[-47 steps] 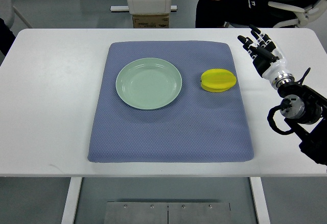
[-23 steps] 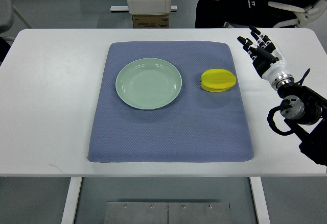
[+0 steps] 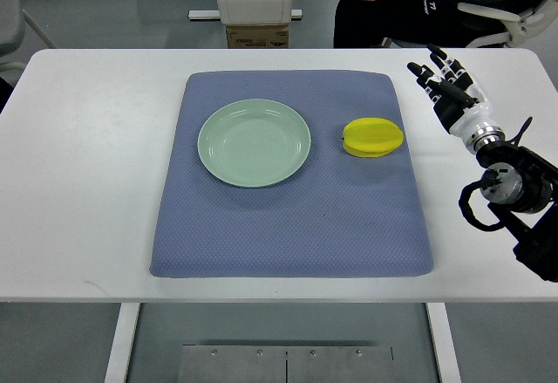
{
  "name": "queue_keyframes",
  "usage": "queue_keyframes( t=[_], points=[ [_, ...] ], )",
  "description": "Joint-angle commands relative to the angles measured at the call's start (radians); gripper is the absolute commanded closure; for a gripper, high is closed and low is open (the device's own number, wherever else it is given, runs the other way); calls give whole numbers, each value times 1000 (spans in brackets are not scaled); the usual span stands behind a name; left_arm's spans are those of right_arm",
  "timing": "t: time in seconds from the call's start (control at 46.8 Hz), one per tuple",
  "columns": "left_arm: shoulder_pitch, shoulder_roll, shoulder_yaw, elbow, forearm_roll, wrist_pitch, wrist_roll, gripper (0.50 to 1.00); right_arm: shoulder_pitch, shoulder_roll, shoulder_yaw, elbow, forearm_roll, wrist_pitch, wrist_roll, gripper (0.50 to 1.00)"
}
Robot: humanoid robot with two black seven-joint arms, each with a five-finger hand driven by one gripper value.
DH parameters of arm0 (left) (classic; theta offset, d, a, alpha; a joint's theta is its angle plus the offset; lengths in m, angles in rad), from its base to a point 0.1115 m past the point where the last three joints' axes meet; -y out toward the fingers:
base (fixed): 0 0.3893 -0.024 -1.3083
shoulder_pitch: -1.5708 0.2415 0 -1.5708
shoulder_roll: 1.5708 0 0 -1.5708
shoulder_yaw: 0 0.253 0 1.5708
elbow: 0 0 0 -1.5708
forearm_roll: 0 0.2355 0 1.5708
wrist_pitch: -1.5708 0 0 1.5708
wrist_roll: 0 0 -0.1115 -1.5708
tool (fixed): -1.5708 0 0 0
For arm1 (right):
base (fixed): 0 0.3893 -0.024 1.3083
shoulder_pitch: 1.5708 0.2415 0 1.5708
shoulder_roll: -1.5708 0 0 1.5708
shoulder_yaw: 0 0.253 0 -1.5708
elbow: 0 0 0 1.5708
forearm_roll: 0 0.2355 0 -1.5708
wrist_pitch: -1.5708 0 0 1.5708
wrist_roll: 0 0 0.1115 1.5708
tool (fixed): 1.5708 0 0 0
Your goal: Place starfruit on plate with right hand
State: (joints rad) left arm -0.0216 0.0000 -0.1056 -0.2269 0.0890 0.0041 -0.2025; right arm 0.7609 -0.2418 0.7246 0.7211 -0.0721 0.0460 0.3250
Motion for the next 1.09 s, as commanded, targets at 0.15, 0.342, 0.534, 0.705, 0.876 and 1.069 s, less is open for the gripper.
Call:
queue_keyframes(
  t=[0.15, 0.342, 0.534, 0.705, 0.876, 1.069],
  points=[
    [0, 0, 1, 0, 0, 0, 0, 500, 2, -1, -2, -5, 0, 0, -1, 500],
    [0, 0, 0, 0, 0, 0, 0, 500, 6, 1, -1, -29, 0, 0, -1, 500],
    [0, 0, 0, 0, 0, 0, 0, 500, 23, 4, 6, -104, 0, 0, -1, 500],
    [0, 0, 1, 0, 0, 0, 0, 500, 25, 7, 6, -127, 0, 9, 0, 500],
    [0, 0, 0, 0, 0, -1, 0, 500, 34, 2, 1, -158, 0, 9, 2, 500],
    [0, 0, 0, 0, 0, 0, 0, 500, 21, 7, -5, -204, -2, 18, 11, 500]
  ],
)
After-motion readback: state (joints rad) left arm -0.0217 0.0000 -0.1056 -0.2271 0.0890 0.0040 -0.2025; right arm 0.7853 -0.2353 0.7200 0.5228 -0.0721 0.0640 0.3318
